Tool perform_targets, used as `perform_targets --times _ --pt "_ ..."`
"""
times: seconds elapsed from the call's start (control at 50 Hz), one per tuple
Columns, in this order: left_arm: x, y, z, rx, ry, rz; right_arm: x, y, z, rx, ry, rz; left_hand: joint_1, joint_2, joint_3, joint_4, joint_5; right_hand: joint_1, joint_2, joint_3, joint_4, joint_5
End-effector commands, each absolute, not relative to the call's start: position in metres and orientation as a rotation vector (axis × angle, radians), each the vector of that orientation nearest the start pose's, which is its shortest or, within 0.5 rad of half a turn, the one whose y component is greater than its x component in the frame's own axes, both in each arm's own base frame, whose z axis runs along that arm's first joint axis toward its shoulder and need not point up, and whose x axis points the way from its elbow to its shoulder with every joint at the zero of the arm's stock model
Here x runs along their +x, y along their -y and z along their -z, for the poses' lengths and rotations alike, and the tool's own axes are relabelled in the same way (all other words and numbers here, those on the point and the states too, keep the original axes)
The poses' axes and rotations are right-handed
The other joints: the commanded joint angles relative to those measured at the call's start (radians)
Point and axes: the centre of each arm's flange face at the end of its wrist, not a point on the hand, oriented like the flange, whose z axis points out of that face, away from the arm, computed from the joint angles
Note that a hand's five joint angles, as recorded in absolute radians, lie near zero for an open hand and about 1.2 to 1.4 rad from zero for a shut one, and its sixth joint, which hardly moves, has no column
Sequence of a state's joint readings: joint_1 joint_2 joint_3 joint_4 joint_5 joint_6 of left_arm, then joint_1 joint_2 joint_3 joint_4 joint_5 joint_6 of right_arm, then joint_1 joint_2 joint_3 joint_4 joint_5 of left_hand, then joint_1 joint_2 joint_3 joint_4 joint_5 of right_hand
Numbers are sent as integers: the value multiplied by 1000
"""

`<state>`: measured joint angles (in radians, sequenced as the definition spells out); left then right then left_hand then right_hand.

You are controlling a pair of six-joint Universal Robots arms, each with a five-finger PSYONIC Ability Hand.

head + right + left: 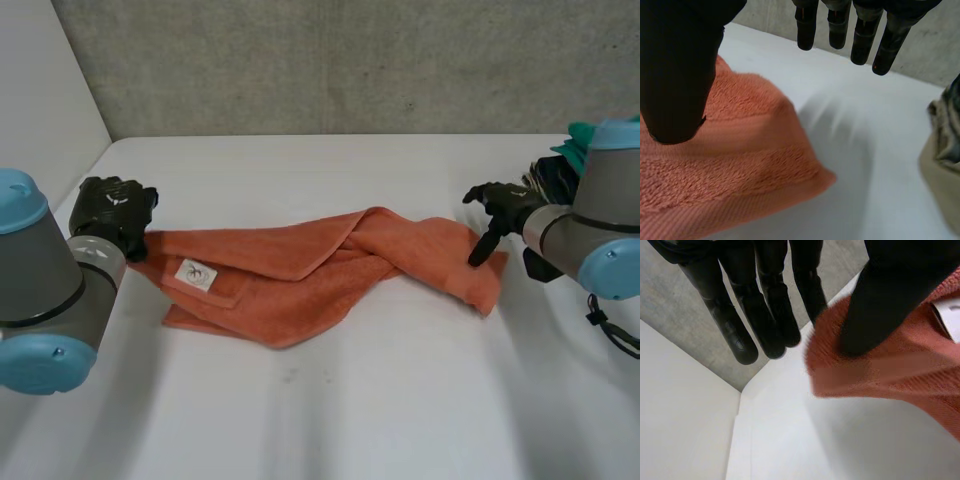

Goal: Fold the laundry.

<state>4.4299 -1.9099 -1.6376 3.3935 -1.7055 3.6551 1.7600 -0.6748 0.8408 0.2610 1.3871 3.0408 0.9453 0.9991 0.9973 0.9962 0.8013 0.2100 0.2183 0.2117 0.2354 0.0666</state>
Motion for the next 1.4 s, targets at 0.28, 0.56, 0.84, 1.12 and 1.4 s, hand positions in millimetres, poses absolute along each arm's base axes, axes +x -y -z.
perform_targets --times 0.28,0.56,0.84,1.12,1.4 --pt "-281 260 -207 969 -2051 2027 245 404 -130 -540 -2403 1478 -591 -645 -643 -642 -621 1186 1178 1185 1161 1155" --pt "-322 262 -140 1093 -2209 1926 233 355 -188 -800 -2370 1603 -391 -445 -443 -442 -422 1186 1178 1185 1161 1155" --pt "-332 306 -102 1101 -2153 1901 212 291 -222 -1152 -2323 1682 -122 -176 -174 -173 -152 1186 1178 1185 1161 1155" --pt "-306 325 -137 982 -2102 1941 206 272 -225 -1476 -2313 1712 451 397 399 400 420 1186 1178 1185 1161 1155" --pt "-283 367 -206 851 -1927 2141 211 324 -230 -1758 -2335 2030 451 397 399 400 420 1186 1178 1185 1161 1155"
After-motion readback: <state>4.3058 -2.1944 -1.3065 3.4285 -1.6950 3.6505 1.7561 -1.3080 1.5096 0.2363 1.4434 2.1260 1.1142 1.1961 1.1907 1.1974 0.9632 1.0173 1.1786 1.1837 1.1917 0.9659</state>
